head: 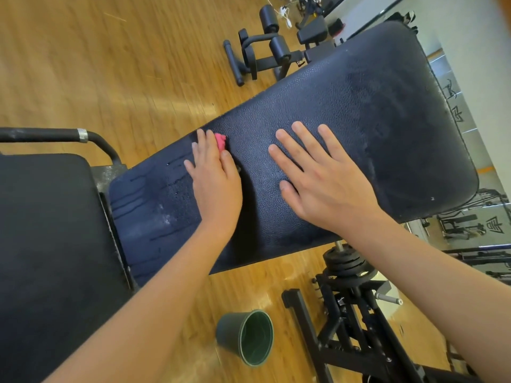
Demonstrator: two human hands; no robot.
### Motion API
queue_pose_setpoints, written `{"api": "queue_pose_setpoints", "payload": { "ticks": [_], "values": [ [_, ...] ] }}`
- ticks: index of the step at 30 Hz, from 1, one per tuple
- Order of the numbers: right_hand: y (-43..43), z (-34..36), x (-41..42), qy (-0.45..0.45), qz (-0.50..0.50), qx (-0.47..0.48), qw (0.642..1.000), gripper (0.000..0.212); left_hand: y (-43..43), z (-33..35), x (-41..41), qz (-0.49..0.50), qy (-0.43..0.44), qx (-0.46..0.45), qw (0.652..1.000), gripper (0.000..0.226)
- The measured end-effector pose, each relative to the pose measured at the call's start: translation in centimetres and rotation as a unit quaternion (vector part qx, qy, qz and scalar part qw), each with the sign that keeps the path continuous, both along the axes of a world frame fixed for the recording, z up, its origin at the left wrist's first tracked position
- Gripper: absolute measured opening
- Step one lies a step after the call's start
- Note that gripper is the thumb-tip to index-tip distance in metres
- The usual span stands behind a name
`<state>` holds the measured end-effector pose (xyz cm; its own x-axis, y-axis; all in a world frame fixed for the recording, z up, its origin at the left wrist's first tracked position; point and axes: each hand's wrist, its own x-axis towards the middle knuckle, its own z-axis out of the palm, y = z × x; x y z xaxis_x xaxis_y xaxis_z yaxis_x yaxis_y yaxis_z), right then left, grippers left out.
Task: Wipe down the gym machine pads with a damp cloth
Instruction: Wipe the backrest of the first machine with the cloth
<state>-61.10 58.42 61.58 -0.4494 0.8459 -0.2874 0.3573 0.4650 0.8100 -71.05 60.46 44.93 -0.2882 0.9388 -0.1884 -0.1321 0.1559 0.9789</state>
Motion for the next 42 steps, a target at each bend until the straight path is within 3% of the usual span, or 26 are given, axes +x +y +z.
{"api": "queue_pose_setpoints", "payload": {
  "ticks": [4,12,25,42],
  "values": [
    [-0.1,0.1,-0.2,0.001,-0.005,-0.002,1.0,0.06,-1.8,-0.1,0.5,-0.008,0.004,0.005,1.0,0.051],
    [0.1,0.1,-0.1,-0.004,-0.006,-0.006,1.0,0.061,2.7,0.4,-1.0,0.007,0.028,0.008,1.0,0.049],
    [0.1,-0.1,0.1,0.001,0.001,0.0,1.0,0.061,-5.1,-1.1,1.8,-0.019,0.023,0.034,0.999,0.048],
    [0.0,0.0,-0.1,0.0,-0.001,-0.002,1.0,0.061,-5.8,-0.9,2.8,0.01,0.025,0.028,0.999,0.048]
  ]
}}
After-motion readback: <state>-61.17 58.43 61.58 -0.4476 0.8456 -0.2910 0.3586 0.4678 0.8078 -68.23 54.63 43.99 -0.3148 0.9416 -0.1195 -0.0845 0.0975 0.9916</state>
